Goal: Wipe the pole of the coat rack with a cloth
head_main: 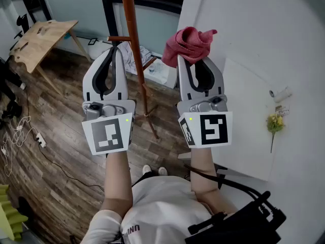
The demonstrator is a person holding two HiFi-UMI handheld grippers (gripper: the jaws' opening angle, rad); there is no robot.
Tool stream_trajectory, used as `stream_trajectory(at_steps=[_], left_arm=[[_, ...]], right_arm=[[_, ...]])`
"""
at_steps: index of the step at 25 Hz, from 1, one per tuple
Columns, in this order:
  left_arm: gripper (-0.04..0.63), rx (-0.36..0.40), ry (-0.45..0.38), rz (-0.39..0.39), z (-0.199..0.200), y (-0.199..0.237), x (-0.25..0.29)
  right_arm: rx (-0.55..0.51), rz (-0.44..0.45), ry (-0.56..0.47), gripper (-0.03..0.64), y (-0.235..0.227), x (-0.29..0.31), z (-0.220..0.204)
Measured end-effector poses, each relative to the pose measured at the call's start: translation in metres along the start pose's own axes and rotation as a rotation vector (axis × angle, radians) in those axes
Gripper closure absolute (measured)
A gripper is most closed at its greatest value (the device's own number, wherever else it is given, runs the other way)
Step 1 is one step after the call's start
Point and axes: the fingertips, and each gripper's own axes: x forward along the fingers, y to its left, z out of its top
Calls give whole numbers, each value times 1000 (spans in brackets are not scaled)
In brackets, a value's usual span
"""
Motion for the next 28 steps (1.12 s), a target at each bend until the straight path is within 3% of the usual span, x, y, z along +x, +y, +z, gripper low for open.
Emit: stream_trajectory(at_steps=[18, 28], left_arm=[[583, -2, 5, 1, -1, -4, -2], [583, 32, 32, 26, -3, -12, -4]], right_arm=[[20, 8, -3, 538, -3, -1, -3], [41, 76, -16, 538, -4, 3, -7]])
